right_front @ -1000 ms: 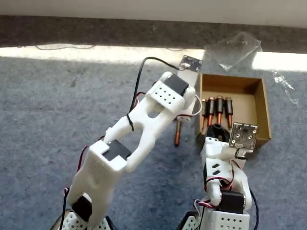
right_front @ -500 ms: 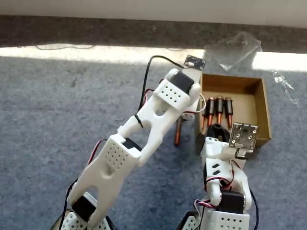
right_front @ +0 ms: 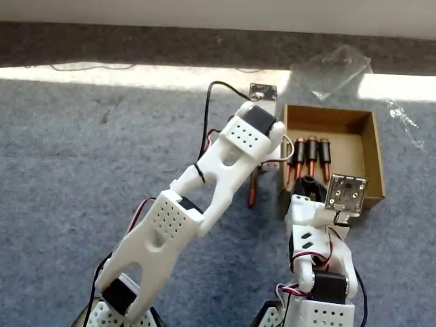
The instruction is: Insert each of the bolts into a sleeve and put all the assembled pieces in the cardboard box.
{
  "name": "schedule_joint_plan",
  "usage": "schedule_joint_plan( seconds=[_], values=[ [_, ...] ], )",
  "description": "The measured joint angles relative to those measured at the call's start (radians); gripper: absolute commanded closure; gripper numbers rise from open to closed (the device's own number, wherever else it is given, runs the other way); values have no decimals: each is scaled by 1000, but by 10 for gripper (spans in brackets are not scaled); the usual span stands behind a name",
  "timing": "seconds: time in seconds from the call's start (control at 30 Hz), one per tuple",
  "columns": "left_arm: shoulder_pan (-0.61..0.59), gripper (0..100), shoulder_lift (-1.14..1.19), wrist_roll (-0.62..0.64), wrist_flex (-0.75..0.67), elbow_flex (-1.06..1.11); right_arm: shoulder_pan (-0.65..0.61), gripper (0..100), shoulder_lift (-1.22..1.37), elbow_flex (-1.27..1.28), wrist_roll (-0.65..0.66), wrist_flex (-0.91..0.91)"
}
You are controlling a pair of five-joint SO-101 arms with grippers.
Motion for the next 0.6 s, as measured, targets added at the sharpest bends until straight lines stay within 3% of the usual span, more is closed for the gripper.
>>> schedule_joint_plan(
  seconds=[0.6],
  values=[
    [6, 905, 87, 2, -34, -20, 0, 994, 0, 0, 0, 0]
  ],
)
